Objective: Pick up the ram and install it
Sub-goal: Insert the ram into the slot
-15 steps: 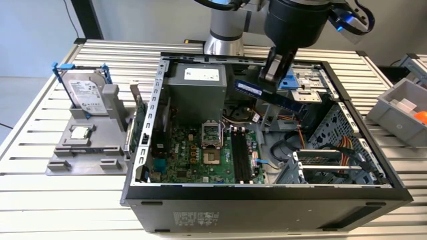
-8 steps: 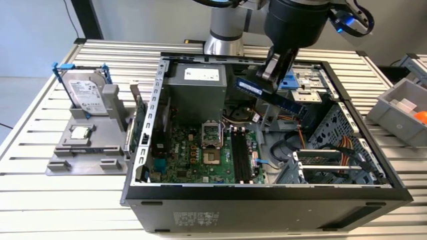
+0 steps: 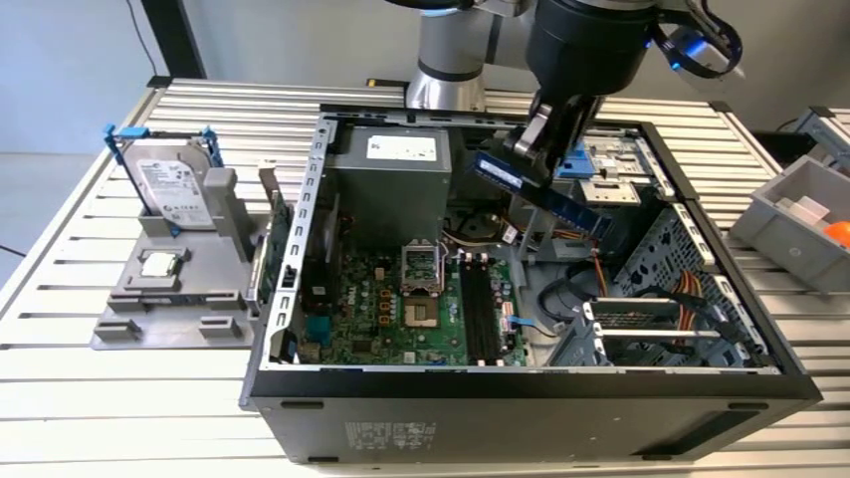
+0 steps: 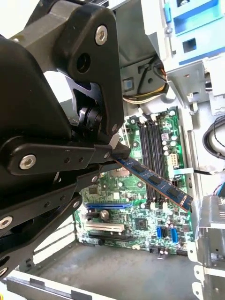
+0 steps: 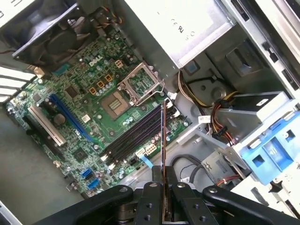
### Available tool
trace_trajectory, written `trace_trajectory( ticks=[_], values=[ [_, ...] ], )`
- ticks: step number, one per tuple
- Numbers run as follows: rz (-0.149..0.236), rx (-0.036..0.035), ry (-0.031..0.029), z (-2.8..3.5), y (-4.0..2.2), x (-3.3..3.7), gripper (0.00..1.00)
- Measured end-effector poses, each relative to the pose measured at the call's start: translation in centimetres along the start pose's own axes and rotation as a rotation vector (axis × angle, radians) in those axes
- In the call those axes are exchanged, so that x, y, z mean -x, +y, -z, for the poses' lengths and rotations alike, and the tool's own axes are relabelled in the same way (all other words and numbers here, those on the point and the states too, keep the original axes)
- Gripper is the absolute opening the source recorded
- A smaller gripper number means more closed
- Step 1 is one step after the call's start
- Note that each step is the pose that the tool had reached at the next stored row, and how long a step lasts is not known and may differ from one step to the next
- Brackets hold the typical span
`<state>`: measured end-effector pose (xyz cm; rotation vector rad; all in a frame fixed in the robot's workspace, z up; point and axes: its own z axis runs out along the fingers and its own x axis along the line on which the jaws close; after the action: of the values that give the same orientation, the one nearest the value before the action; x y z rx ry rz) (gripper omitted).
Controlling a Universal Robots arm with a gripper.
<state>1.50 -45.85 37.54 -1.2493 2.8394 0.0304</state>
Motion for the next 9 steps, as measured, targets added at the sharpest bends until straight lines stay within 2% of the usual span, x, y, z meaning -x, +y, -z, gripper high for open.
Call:
trace_trajectory(
  ticks=[9],
  values=[
    [-0.115,-0.0051,-0.0002,0.0,0.0,0.0,0.0]
  ],
)
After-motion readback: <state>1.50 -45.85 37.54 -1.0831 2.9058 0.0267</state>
